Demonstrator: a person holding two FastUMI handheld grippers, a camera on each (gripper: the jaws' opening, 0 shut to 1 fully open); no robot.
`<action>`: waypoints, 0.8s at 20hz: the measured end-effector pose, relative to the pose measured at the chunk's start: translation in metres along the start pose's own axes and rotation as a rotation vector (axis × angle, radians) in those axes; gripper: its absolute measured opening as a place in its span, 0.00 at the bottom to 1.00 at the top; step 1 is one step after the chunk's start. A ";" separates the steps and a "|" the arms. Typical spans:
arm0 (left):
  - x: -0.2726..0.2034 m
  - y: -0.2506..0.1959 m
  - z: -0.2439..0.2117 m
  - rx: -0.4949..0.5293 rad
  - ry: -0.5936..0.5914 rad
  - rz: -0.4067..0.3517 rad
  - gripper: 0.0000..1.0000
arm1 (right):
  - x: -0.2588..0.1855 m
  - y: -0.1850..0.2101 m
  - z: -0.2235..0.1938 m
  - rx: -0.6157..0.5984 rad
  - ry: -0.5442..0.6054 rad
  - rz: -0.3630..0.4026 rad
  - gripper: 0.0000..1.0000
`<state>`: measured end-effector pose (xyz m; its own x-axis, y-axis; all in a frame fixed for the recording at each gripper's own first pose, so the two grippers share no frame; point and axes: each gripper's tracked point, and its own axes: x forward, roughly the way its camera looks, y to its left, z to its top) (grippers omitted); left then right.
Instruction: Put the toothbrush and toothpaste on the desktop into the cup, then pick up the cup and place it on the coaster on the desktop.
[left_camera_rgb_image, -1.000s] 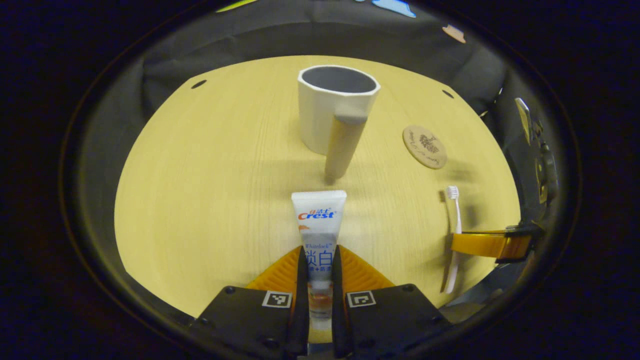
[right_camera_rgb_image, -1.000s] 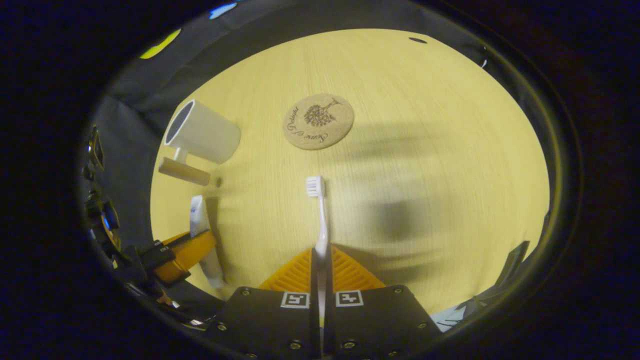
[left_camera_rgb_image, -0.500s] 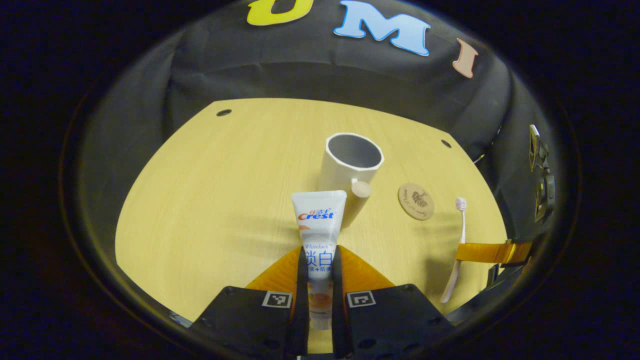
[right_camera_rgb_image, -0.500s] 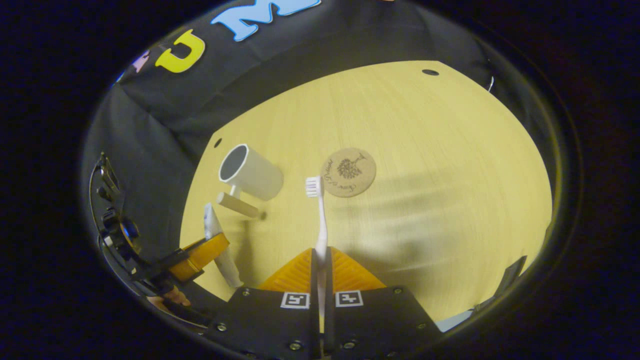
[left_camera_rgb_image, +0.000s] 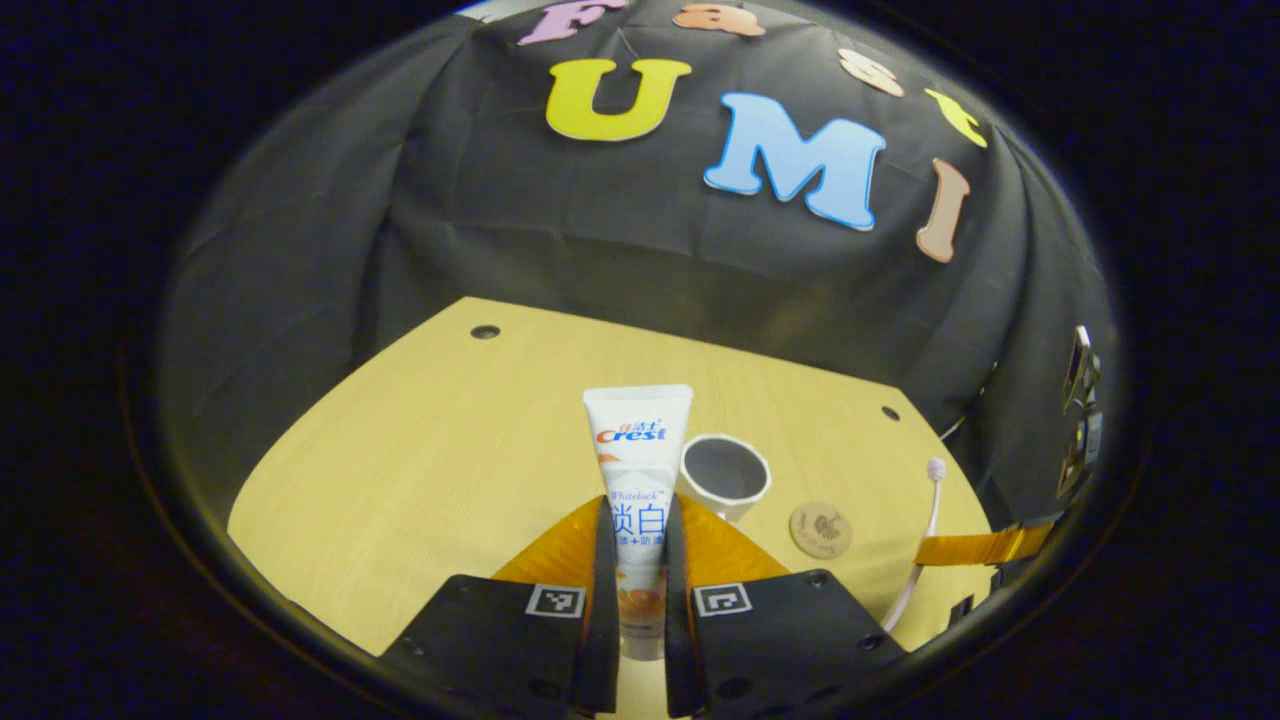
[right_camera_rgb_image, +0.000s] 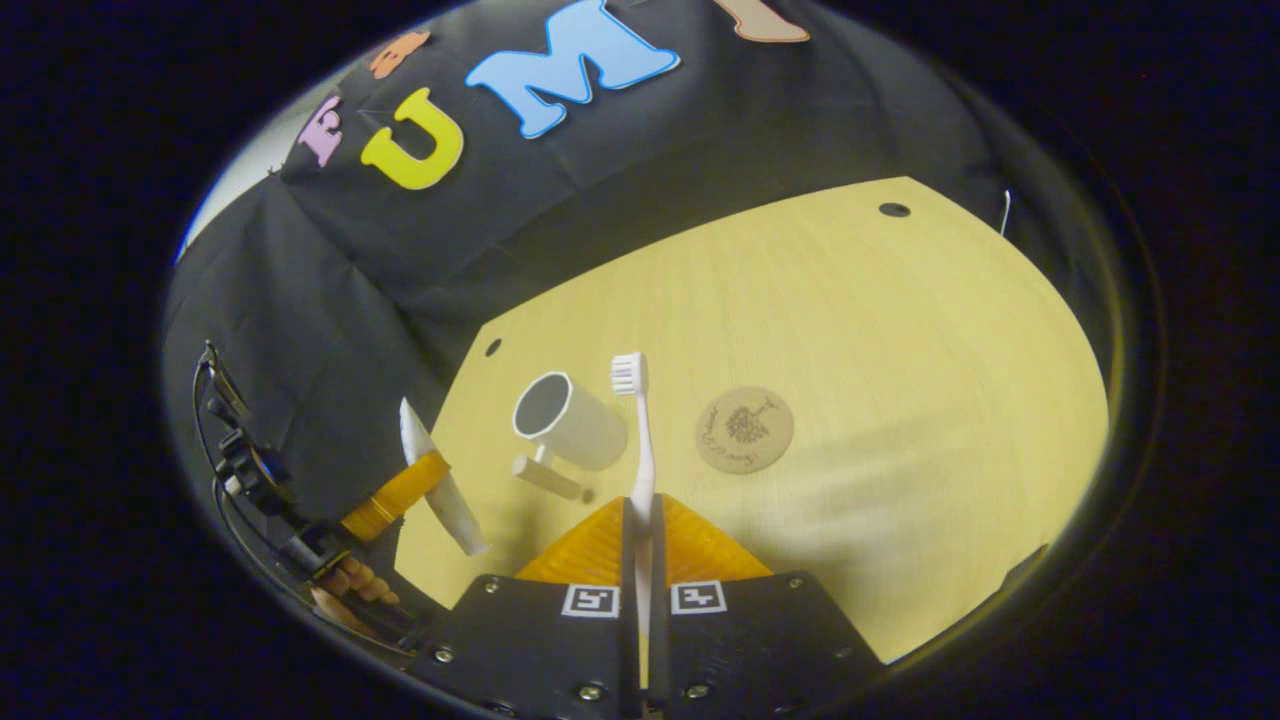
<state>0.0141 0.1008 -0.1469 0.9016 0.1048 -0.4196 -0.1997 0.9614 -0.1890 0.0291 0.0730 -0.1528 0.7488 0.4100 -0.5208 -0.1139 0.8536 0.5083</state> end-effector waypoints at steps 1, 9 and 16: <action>-0.004 0.000 0.008 -0.017 -0.039 -0.003 0.25 | -0.001 0.001 0.003 -0.005 -0.012 0.003 0.04; 0.022 -0.021 0.076 -0.008 -0.311 -0.093 0.24 | -0.008 0.013 0.030 -0.063 -0.121 0.029 0.04; 0.050 -0.054 0.100 -0.037 -0.392 -0.205 0.24 | -0.020 0.018 0.042 -0.090 -0.158 0.001 0.04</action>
<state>0.1082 0.0797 -0.0685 1.0000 0.0079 -0.0031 -0.0085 0.9635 -0.2676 0.0398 0.0660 -0.1043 0.8412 0.3610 -0.4026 -0.1670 0.8816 0.4416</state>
